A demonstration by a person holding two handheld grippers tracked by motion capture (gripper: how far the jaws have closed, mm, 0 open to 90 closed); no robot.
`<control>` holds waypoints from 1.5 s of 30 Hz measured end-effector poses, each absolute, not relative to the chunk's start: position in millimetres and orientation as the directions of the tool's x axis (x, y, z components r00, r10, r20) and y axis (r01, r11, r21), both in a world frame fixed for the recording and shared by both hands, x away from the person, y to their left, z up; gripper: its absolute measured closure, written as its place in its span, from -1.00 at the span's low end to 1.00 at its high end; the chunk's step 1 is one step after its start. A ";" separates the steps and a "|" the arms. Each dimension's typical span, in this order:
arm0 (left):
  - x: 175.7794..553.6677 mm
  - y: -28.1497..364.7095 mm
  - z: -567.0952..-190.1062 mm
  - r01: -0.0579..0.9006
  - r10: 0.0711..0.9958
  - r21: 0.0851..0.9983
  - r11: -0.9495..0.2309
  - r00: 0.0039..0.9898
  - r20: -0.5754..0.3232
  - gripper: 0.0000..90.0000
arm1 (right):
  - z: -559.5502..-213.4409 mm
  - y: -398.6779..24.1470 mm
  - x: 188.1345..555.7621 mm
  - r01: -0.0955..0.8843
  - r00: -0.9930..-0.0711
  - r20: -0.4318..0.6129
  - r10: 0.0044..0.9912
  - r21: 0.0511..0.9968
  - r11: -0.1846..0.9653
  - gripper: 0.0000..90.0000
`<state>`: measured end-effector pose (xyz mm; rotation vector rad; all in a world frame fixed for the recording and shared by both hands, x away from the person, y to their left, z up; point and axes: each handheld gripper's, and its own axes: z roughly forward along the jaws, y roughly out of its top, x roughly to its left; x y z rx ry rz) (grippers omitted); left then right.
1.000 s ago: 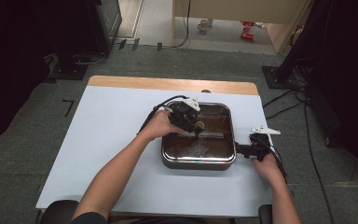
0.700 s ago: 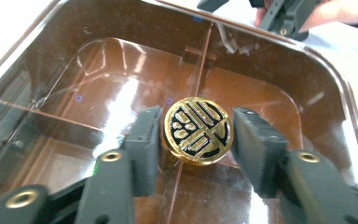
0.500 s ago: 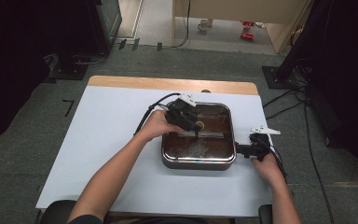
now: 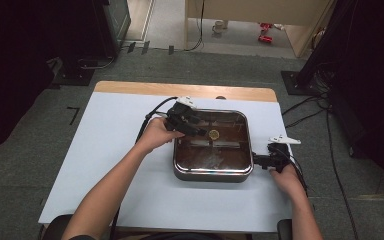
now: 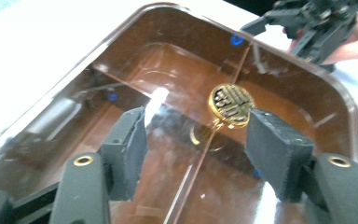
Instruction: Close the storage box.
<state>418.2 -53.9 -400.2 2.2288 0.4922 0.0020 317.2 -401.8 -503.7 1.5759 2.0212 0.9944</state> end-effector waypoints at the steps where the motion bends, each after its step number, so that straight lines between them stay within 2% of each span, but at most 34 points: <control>1: 416.9 -52.6 -399.3 0.344 0.352 0.737 -0.582 0.923 -0.153 -0.16 | -503.7 -401.8 317.2 0.673 -0.292 0.118 0.949 0.731 0.116 -0.79; 11: 406.0 -32.2 -393.5 0.399 0.418 0.744 -0.536 0.891 -0.177 -0.39 | -503.6 -401.7 317.0 0.674 -0.291 0.119 0.949 0.730 0.115 -0.79; 19: 396.8 -12.0 -394.2 0.458 0.501 0.730 -0.506 0.846 -0.184 -0.47 | -503.7 -401.7 317.1 0.673 -0.291 0.119 0.949 0.730 0.115 -0.79; 45: 369.9 72.2 -429.3 0.520 0.678 0.762 -0.386 0.720 -0.148 -0.51 | -503.7 -401.8 317.3 0.673 -0.292 0.118 0.949 0.731 0.116 -0.79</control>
